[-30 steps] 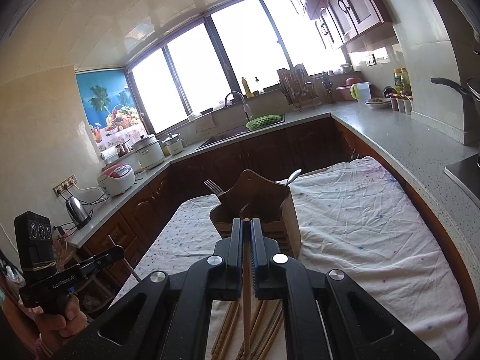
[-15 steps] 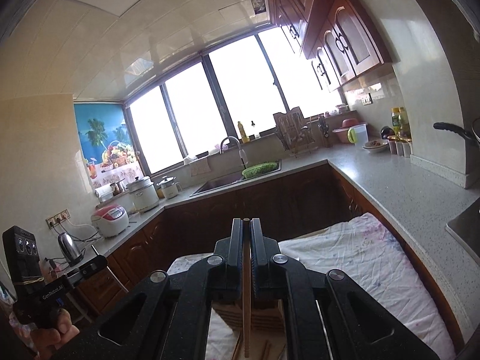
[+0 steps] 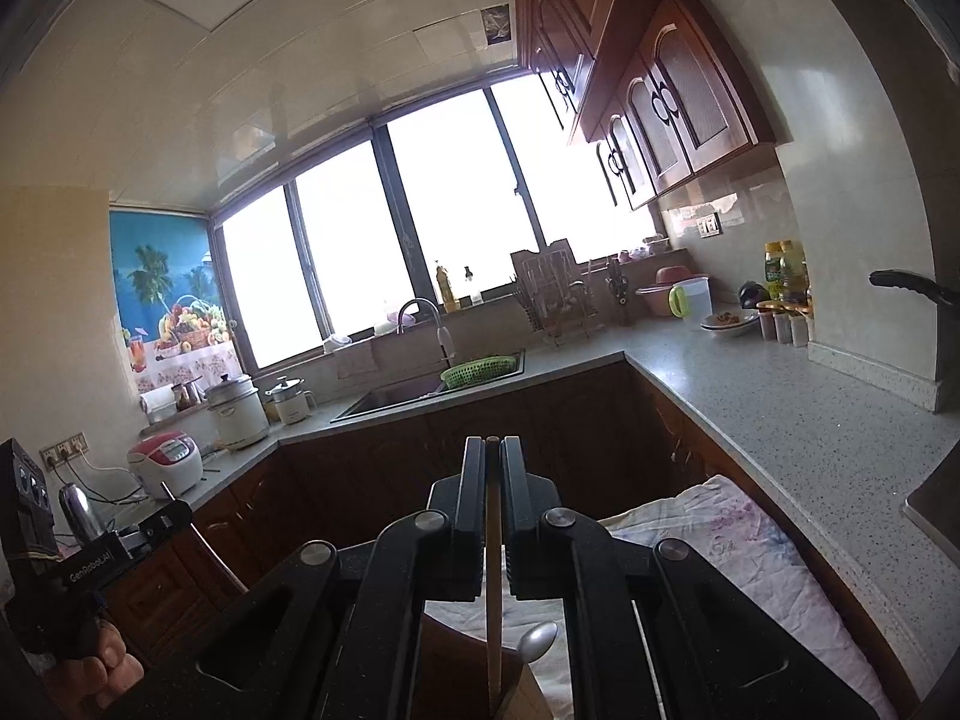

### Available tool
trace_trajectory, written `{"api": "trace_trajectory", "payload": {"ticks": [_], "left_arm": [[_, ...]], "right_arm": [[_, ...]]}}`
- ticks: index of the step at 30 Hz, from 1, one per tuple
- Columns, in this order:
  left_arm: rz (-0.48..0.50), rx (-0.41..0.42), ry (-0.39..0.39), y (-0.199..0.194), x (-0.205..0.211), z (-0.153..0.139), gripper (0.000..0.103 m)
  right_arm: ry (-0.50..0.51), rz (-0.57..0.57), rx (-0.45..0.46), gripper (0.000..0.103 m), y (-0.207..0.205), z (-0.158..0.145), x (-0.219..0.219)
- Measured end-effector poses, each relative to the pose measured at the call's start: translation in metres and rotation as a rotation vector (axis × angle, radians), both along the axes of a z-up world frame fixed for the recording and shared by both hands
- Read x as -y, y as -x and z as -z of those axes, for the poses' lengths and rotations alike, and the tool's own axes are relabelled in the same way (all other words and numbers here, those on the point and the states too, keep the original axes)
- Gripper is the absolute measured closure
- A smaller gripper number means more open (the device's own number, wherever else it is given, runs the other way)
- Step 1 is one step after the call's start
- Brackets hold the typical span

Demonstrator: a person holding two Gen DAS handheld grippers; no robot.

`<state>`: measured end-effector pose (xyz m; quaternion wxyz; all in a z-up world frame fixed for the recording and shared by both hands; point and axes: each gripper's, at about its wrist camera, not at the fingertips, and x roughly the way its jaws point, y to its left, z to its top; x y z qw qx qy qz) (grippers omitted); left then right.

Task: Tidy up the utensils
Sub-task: 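Raise both chopsticks upright and lower them into the wooden holder slots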

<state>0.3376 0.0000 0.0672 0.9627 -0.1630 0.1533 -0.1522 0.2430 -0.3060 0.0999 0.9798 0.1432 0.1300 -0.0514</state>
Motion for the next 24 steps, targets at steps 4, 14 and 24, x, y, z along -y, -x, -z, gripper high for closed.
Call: {"api": "trace_trajectory", "payload": {"ticks": [4,14,24], "left_arm": [[0.010,-0.037,-0.017,-0.017,0.014,0.031,0.100],[0.030,-0.105,-0.048,-0.052,0.029,0.044,0.099],[0.024,-0.117,-0.055,-0.049,0.020,0.037,0.094]], "right_arm": [[-0.013,-0.001,-0.034,0.098,-0.004,0.028,-0.002],[-0.031,0.006,-0.086,0.097,-0.002,0.053,0.000],[-0.047,0.006,-0.108,0.097,-0.005,0.052,0.003]]}}
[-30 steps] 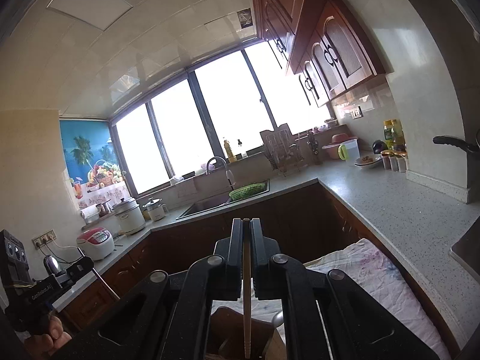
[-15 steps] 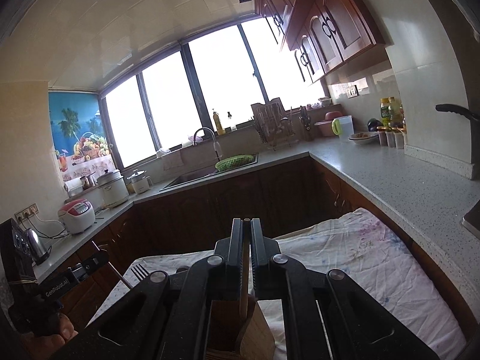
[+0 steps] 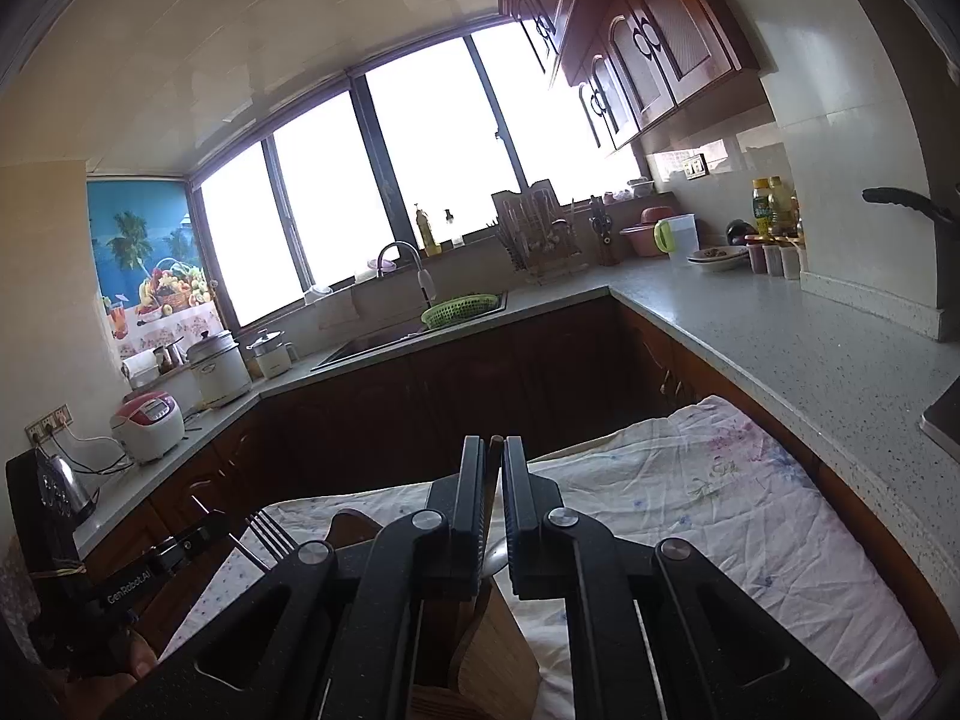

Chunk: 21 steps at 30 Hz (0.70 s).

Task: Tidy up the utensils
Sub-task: 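Open both grippers to release the chopsticks in the holder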

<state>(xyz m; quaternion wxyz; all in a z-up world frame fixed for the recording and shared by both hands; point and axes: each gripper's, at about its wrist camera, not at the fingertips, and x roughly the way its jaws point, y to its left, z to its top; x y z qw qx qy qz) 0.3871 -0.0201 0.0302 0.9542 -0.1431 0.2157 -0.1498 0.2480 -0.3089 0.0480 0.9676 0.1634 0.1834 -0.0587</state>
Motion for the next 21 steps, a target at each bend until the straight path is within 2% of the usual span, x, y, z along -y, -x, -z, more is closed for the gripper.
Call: {"api": "trace_trajectory", "payload": {"ticks": [1,2,3,4,5,6,8,10,14,21], "left_arm": [[-0.005,-0.005,-0.002,0.006,-0.003,0.000,0.090],[-0.015,-0.002,-0.002,0.010,-0.006,-0.001,0.074],[-0.027,0.007,0.002,0.019,-0.010,-0.001,0.054],[-0.037,0.023,0.008,0.027,-0.013,-0.002,0.046],[-0.044,0.033,0.014,0.033,-0.016,-0.004,0.038],[-0.049,0.034,0.016,0.039,-0.018,-0.004,0.033],[-0.056,0.027,0.027,0.048,-0.023,-0.005,0.030],[-0.063,0.014,0.038,0.058,-0.028,-0.004,0.025],[-0.068,-0.008,0.055,0.085,-0.038,-0.001,0.022],[-0.076,-0.065,0.065,0.136,-0.051,0.010,0.022]], "right_arm": [[-0.009,-0.009,-0.006,0.094,-0.001,0.000,0.001],[-0.019,-0.014,-0.011,0.092,-0.001,0.000,0.001],[-0.029,-0.016,-0.014,0.091,-0.001,0.000,0.002],[-0.037,-0.020,-0.010,0.079,0.001,-0.001,0.003],[-0.042,-0.020,-0.001,0.060,0.004,-0.003,0.004],[-0.044,-0.019,0.012,0.051,0.008,-0.004,0.003],[-0.046,-0.010,0.041,0.021,0.019,-0.009,0.003],[-0.057,-0.008,0.061,0.005,0.030,-0.013,0.004],[-0.089,-0.017,0.072,0.001,0.053,-0.017,0.003],[-0.102,-0.009,0.037,0.001,0.095,-0.008,-0.003]]}}
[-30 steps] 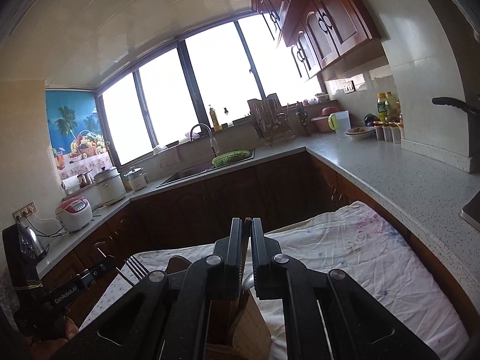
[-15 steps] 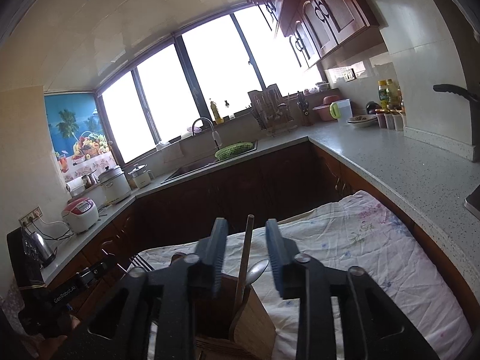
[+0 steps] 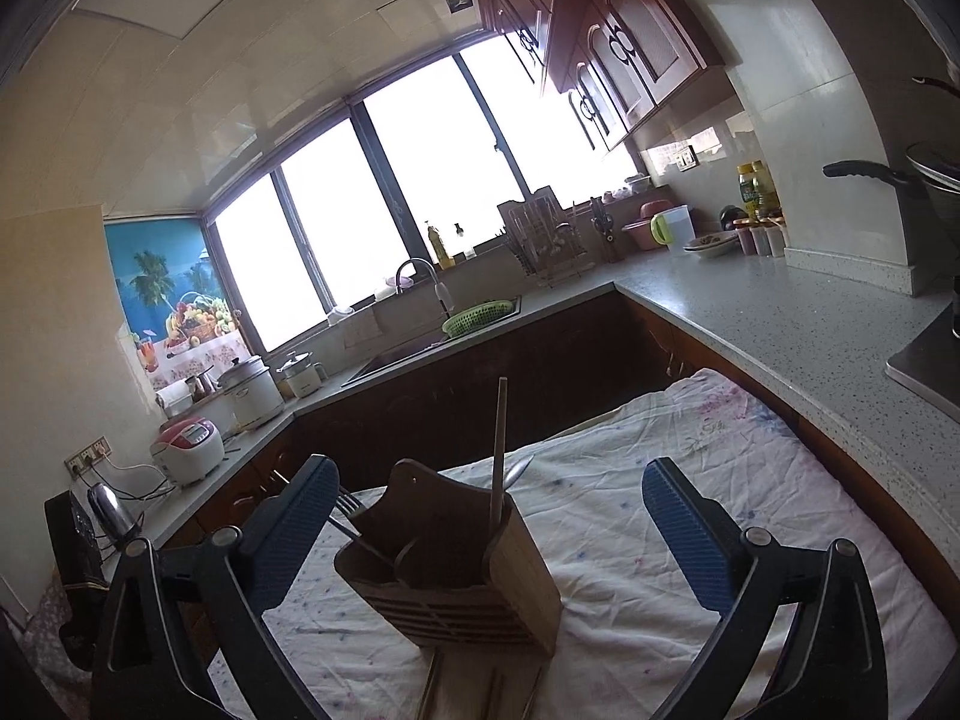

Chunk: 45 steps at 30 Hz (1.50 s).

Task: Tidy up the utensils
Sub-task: 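Open both grippers to release the chopsticks in the holder, then move both open grippers back down to the remaining chopsticks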

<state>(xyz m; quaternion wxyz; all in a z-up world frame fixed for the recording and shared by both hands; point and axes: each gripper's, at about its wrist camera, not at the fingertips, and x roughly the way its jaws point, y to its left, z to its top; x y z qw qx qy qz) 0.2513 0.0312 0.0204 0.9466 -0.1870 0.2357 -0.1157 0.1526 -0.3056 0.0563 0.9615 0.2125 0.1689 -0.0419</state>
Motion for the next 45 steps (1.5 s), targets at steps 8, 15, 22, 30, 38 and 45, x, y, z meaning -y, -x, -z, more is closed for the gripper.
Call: {"api": "trace_trajectory", "payload": {"ticks": [8,15,22,30,38,45], "left_arm": [[0.034,-0.084,-0.013,0.050,-0.005,0.018,0.022],[0.025,-0.147,-0.025,0.080,-0.006,0.032,0.022],[0.018,-0.211,-0.046,0.094,-0.003,0.043,0.022],[0.028,-0.229,-0.073,0.091,0.008,0.040,0.022],[0.082,-0.284,-0.154,0.070,0.036,0.044,0.023],[0.178,-0.347,-0.283,0.016,0.088,0.063,0.049]], "right_arm": [[-0.045,0.004,-0.089,0.001,0.046,0.030,-0.004],[-0.062,0.009,-0.165,0.001,0.081,0.059,-0.007],[-0.041,0.024,-0.245,0.001,0.104,0.088,-0.014],[-0.055,0.015,-0.276,0.001,0.108,0.098,-0.016],[-0.043,0.000,-0.286,0.001,0.102,0.098,-0.018],[-0.056,-0.037,-0.335,0.018,0.089,0.103,-0.021]]}}
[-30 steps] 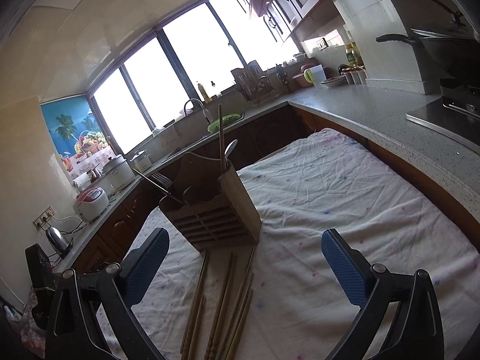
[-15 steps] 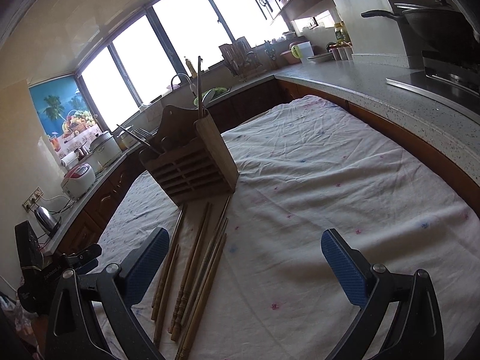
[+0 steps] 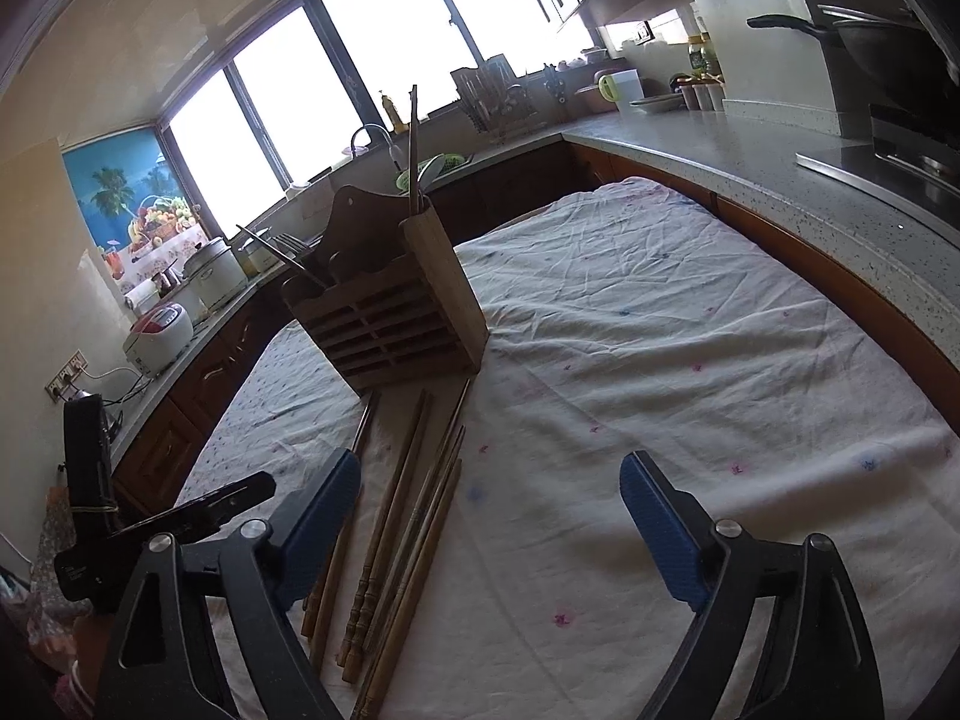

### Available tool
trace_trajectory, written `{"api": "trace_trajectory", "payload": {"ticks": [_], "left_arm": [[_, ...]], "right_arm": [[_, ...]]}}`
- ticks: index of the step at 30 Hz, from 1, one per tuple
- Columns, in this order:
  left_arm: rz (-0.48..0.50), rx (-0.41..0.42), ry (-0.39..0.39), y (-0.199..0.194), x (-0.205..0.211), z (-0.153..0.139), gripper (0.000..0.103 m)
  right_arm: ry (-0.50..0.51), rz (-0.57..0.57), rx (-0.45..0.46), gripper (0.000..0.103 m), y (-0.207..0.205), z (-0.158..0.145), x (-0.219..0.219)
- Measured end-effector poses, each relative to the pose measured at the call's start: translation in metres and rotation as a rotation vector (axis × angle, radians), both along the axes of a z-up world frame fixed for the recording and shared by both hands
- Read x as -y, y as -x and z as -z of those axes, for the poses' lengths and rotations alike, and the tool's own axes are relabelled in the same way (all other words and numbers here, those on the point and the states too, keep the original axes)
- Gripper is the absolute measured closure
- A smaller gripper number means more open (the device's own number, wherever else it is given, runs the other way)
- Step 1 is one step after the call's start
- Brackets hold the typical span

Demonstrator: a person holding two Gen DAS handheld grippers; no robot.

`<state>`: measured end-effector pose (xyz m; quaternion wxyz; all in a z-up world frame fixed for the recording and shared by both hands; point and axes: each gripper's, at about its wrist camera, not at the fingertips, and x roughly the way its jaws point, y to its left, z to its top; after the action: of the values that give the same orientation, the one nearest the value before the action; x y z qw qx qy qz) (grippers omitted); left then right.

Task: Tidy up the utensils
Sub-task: 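Close the left gripper on another metal chopstick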

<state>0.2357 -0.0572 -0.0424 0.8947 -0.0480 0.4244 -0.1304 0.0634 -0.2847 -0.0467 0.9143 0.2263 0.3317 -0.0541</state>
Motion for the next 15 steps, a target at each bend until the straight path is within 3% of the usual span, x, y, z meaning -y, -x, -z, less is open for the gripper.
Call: {"api": "trace_trajectory", "payload": {"ticks": [1,4,7,10,15], "left_arm": [[0.006,-0.013,-0.022,-0.009,0.007,0.006,0.052],[0.035,-0.080,-0.044,-0.032,0.022,0.023,0.075],[0.028,-0.050,-0.099,-0.032,0.027,0.027,0.089],[0.023,-0.055,-0.063,-0.019,0.017,0.030,0.091],[0.003,-0.064,-0.011,0.038,-0.009,0.027,0.091]], "right_arm": [[-0.004,0.002,-0.008,0.021,-0.001,0.001,0.001],[-0.012,0.009,-0.024,0.022,-0.002,0.004,0.003],[-0.006,0.011,-0.032,0.027,-0.003,0.004,0.004],[-0.010,0.008,-0.040,0.036,-0.005,0.005,0.004],[-0.024,-0.018,-0.059,0.047,-0.011,0.011,0.001]]}}
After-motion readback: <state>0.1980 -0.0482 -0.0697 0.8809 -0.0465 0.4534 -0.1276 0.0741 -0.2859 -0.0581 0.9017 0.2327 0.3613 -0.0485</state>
